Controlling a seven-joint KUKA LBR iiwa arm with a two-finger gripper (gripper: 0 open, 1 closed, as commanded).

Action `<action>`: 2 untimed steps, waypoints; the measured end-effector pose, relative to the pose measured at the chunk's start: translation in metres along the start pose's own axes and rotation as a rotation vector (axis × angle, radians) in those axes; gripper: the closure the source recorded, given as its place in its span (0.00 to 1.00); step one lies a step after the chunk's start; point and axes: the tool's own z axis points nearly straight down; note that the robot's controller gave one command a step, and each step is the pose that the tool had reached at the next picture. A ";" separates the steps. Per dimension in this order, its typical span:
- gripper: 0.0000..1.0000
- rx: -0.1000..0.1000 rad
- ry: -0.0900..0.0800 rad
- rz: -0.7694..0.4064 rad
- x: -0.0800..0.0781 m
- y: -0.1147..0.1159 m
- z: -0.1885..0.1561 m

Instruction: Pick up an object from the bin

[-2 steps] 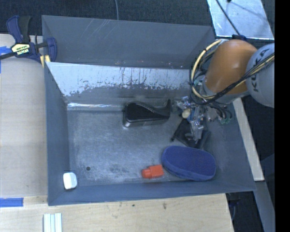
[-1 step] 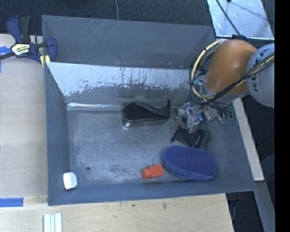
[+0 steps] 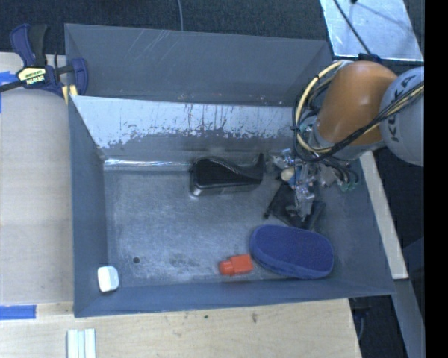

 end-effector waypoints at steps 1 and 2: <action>1.00 0.000 -0.001 0.000 0.000 0.000 0.000; 0.00 0.000 0.000 0.000 0.000 0.000 0.000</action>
Offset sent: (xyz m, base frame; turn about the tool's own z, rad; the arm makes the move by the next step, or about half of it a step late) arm 0.0000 0.0000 0.0000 0.0000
